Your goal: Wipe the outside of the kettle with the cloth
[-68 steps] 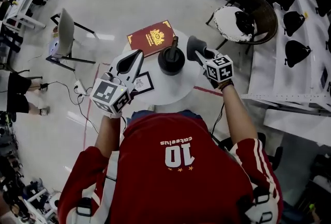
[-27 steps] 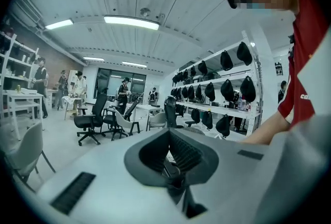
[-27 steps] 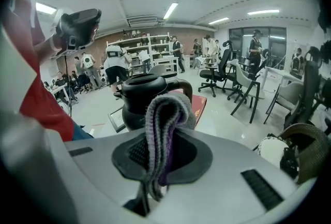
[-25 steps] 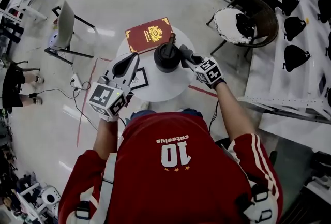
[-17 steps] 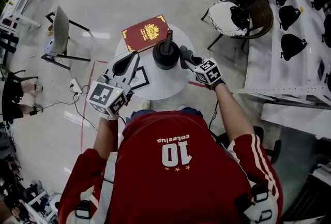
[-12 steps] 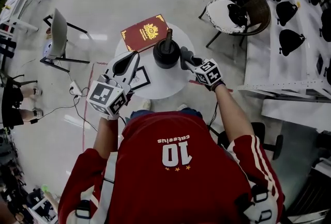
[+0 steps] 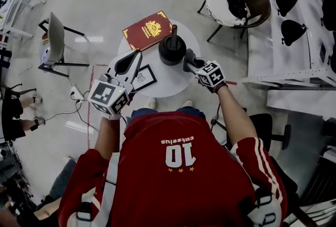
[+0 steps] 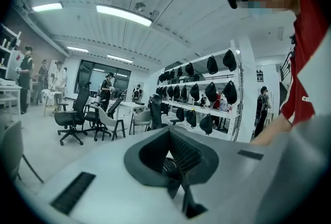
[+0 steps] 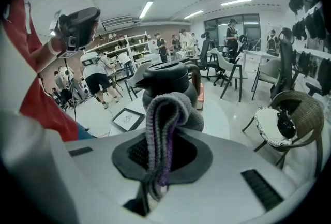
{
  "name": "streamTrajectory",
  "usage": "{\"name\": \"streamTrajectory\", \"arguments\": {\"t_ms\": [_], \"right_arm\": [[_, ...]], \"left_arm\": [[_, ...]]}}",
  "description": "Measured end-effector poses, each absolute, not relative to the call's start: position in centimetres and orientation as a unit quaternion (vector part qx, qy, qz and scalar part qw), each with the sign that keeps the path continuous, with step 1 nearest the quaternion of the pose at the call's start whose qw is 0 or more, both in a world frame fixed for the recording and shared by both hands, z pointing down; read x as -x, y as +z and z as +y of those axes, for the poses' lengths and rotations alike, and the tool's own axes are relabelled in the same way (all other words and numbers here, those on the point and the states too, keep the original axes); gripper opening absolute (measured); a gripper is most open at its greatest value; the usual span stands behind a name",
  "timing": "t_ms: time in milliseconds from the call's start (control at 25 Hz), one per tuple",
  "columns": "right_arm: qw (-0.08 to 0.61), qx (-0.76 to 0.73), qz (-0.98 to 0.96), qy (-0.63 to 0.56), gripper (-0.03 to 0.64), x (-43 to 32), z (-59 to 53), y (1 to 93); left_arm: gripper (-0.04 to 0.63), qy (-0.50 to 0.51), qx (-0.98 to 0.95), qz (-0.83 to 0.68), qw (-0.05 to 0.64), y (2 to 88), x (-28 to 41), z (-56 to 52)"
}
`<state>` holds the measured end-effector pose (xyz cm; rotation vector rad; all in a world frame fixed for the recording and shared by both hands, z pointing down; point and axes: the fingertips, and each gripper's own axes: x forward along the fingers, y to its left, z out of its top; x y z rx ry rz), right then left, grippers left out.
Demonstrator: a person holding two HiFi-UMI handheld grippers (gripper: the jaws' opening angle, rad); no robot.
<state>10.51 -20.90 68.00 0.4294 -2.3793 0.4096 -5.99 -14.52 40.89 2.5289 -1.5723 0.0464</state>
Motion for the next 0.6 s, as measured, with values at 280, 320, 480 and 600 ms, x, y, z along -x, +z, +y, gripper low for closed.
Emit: {"name": "streamTrajectory", "arguments": {"t_ms": [280, 320, 480, 600], "right_arm": [[0.345, -0.171, -0.907, 0.173, 0.052, -9.0, -19.3, 68.0], [0.345, -0.171, -0.906, 0.176, 0.052, -8.6, -19.1, 68.1], [0.346, -0.172, -0.903, 0.186, 0.052, -7.1, -18.2, 68.2], [0.346, -0.174, -0.901, 0.195, 0.052, -6.1, -17.7, 68.3]], "left_arm": [[0.008, 0.008, -0.856, -0.51, 0.084, 40.9, 7.6, -14.4], [0.006, 0.006, -0.858, -0.507, 0.084, 40.9, 7.8, -14.4], [0.008, 0.003, -0.864, -0.495, 0.087, 41.1, 8.8, -14.6], [0.008, 0.003, -0.869, -0.486, 0.088, 41.2, 9.4, -14.8]]}}
